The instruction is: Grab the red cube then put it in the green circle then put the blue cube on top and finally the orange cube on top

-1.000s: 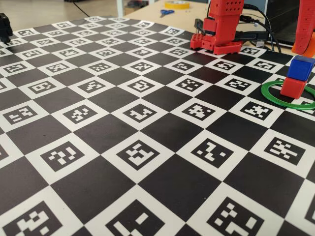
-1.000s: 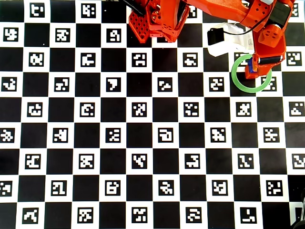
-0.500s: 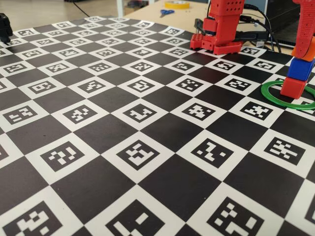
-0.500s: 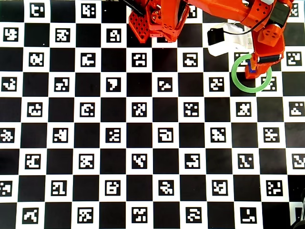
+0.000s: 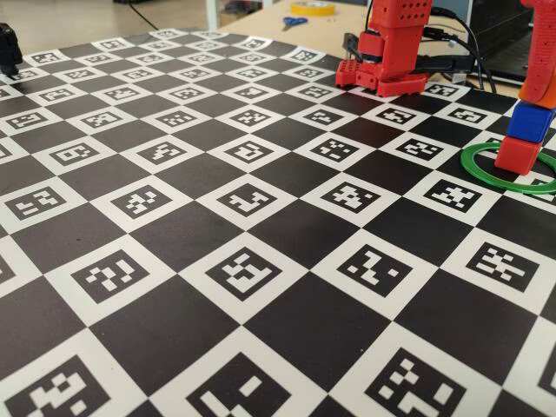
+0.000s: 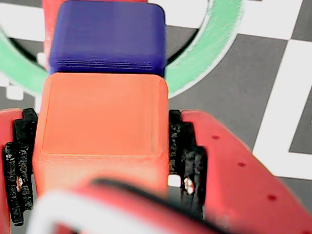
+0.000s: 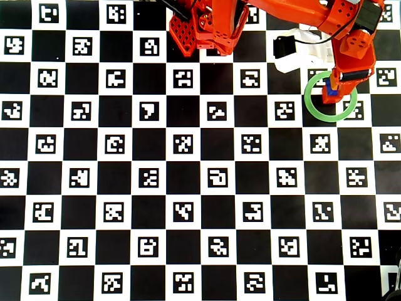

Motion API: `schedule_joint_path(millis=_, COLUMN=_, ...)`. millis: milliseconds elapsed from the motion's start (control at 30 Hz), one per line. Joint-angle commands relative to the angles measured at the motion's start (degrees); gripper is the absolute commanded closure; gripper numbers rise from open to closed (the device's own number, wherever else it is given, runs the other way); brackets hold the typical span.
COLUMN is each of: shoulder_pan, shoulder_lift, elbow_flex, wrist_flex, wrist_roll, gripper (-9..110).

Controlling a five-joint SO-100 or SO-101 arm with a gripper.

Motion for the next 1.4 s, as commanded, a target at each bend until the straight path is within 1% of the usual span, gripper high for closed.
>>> schedule_joint_path(millis=0, shoulder_pan=-0.44, shoulder_lift=0.97, elbow_flex=-0.26, wrist_flex=-0.62, wrist_roll=-0.18, gripper=79)
schedule_joint_path(millis=133, shoulder_pan=-0.44, shoulder_lift=0.97, elbow_flex=0.0, wrist_flex=-0.79, wrist_roll=0.09, gripper=74)
schedule_joint_path(millis=333, shoulder_pan=-0.44, shoulder_lift=1.14, elbow_flex=0.18, wrist_flex=-0.79, wrist_roll=0.44, gripper=60)
schedule_joint_path(millis=500, shoulder_pan=-0.09, shoulder_lift=1.41, elbow_flex=0.09, wrist_flex=-0.35, wrist_roll=0.79, gripper=54)
schedule_joint_path(millis=1033, shoulder_pan=2.29, shoulder_lift=4.57, elbow_flex=-3.6, wrist_flex=10.37, wrist_roll=-1.58, gripper=54)
schedule_joint_path(millis=1367, shoulder_pan=14.68, shoulder_lift=10.99, elbow_flex=-3.08, wrist_flex=11.69, wrist_roll=-9.4, gripper=54)
